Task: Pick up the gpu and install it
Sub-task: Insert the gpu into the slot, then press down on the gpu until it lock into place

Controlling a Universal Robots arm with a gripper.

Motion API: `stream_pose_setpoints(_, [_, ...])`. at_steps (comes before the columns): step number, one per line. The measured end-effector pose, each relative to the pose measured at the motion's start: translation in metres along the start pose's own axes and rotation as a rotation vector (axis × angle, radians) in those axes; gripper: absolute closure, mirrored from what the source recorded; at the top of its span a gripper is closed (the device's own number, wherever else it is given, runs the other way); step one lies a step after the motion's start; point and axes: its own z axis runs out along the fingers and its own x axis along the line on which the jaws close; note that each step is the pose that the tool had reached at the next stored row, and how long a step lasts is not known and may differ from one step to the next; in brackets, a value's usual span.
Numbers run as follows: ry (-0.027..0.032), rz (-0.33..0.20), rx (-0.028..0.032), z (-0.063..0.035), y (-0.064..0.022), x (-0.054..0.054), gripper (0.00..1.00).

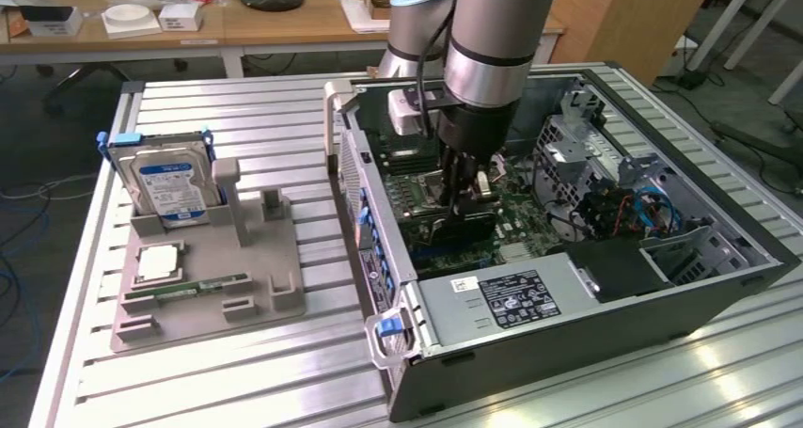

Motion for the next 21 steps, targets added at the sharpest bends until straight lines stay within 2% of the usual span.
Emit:
stream_pose_setpoints(1, [0.0001,0.0,0.0,0.0,0.0,0.0,0.66])
stream_pose_setpoints(2, [0.0001,0.0,0.0,-0.0001,0.0,0.0,0.72])
stream_pose_setpoints(3, [0.0002,0.0,0.0,-0.0001,0.0,0.0,0.72])
stream_pose_setpoints(4, [0.0002,0.0,-0.0001,-0.0001,0.0,0.0,0.78])
stream_pose_setpoints(5, [0.0002,0.0,-0.0001,-0.0001,0.0,0.0,0.78])
stream_pose_setpoints(7, [0.0002,0.0,-0.0002,-0.0001,0.0,0.0,0.9])
stream_pose_setpoints(21, [0.0002,0.0,-0.0001,-0.0001,0.0,0.0,0.9])
